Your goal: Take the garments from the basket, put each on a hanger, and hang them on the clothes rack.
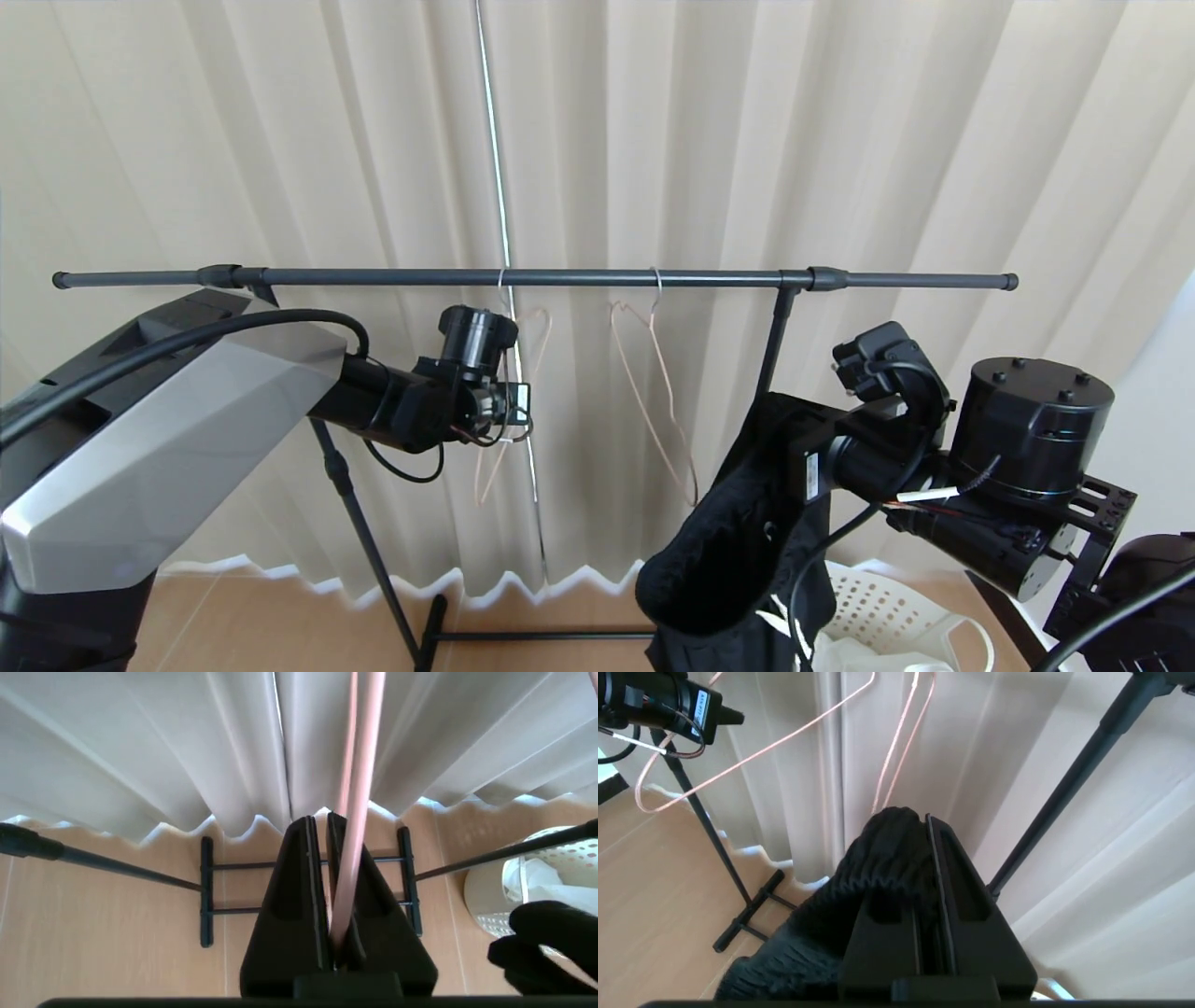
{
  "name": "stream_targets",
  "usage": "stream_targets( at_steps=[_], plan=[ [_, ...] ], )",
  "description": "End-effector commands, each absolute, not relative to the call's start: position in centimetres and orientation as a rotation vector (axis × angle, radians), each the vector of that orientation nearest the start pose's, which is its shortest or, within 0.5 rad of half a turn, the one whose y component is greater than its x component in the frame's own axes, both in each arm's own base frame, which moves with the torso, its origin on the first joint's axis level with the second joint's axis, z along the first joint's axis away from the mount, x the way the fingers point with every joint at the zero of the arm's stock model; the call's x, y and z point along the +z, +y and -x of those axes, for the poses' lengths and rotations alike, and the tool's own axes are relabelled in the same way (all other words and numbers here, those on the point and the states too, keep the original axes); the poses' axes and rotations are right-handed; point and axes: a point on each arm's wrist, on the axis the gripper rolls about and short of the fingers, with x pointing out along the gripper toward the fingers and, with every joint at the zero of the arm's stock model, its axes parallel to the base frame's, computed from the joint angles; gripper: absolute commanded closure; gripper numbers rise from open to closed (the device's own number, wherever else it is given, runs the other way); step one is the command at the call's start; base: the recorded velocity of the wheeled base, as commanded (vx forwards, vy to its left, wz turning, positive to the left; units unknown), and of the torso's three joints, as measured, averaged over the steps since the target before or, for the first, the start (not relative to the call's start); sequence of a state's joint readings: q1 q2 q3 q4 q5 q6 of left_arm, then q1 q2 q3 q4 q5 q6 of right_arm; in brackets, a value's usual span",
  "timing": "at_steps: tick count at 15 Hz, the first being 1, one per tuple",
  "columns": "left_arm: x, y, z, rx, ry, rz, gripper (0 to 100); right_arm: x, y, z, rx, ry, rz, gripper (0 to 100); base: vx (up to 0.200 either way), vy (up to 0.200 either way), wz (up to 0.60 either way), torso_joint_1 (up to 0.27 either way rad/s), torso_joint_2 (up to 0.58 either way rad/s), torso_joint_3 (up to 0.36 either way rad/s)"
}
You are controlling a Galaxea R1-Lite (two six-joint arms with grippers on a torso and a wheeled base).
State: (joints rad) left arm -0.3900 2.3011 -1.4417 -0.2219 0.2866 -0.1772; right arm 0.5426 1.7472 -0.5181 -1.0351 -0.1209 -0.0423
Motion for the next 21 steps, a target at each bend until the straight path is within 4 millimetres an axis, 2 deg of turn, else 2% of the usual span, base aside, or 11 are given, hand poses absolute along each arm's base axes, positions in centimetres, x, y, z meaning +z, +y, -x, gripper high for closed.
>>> stream_targets(
  at_steps=[1, 6, 11, 15, 19, 21],
  plan=[
    [8.6, -16.8, -41.8, -0.052, 0.596, -0.037, 100, 13.7, 14.4, -24.3, 0.424, 0.174, 0.105, 100, 0.000, 0.000, 0.00, 0.000, 0.00, 0.000],
    [11.0, -17.3, -41.0, -0.075, 0.548, -0.028, 100, 13.7, 14.4, -24.4, 0.424, 0.172, 0.105, 100, 0.000, 0.000, 0.00, 0.000, 0.00, 0.000],
    [11.9, -16.9, -39.6, -0.083, 0.550, -0.032, 100, 13.6, 14.4, -24.3, 0.426, 0.175, 0.106, 100, 0.000, 0.000, 0.00, 0.000, 0.00, 0.000],
    [12.6, -17.4, -37.8, -0.110, 0.554, -0.042, 100, 13.8, 14.4, -24.3, 0.426, 0.168, 0.108, 100, 0.000, 0.000, 0.00, 0.000, 0.00, 0.000],
    [14.4, -17.8, -34.7, -0.154, 0.543, -0.049, 100, 14.0, 14.3, -24.2, 0.425, 0.162, 0.108, 100, 0.000, 0.000, 0.00, 0.000, 0.00, 0.000],
    [15.2, -17.4, -32.1, -0.176, 0.549, -0.056, 100, 14.0, 14.3, -24.2, 0.423, 0.161, 0.107, 100, 0.000, 0.000, 0.00, 0.000, 0.00, 0.000]
  ],
)
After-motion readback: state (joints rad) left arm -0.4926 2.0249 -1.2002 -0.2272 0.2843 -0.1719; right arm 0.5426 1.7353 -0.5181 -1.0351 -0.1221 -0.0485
